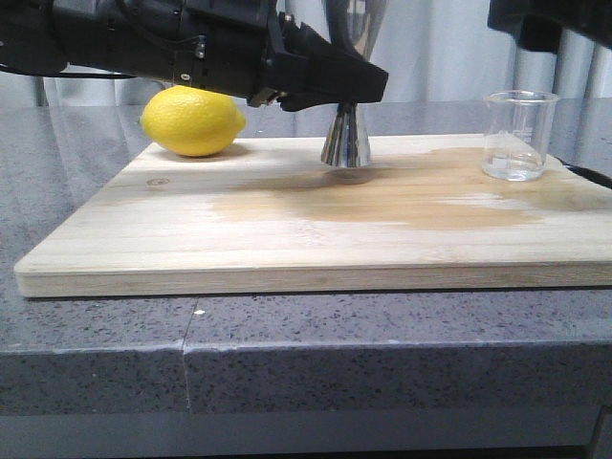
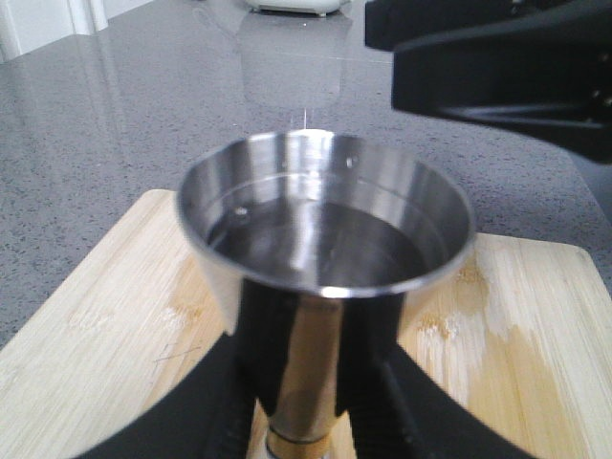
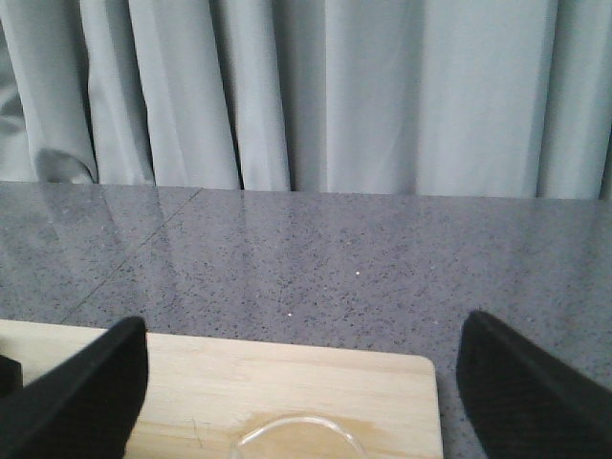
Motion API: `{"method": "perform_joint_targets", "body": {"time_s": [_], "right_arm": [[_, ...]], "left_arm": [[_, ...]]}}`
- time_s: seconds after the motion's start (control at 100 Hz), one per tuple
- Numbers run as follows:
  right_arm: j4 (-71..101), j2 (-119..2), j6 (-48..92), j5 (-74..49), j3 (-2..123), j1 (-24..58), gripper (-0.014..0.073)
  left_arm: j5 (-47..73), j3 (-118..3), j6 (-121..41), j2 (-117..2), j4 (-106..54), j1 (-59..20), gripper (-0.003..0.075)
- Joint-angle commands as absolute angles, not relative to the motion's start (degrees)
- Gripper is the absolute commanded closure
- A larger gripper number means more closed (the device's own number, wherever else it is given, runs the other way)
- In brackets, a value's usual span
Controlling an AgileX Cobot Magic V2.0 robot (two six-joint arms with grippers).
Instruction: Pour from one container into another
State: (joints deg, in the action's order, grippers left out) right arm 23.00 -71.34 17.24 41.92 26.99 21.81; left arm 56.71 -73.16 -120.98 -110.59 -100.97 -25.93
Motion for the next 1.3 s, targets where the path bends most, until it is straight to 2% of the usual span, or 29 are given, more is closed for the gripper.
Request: {"method": "perform_joint_targets", "body": {"time_s": [0.0,0.8,1.12,1.19,1.29], "right_arm": [[21.78,-69.56,18.5,46.0,28.24,21.73,0.0],[21.78,-69.56,18.92,45.89,28.24,21.73,0.0],[21.78,-69.56,21.44,40.77,28.24,21.73,0.0],[21.78,-69.56,21.52,40.21,28.24,21.73,0.0],[21.78,-68.86,21.52,38.65,28.3,21.73,0.0]], "left_arm": [[59.84,-74.71,-121.17,-107.61,-105.51,-25.49,0.0535],[61.1,-72.16,-121.21,-107.61,-105.39,-25.26,0.0534],[60.88,-72.16,-121.21,-107.61,-103.9,-25.26,0.0527],[60.79,-72.16,-121.21,-107.61,-103.52,-25.26,0.0503],[60.66,-72.16,-121.21,-107.61,-103.04,-25.26,0.0427]]}}
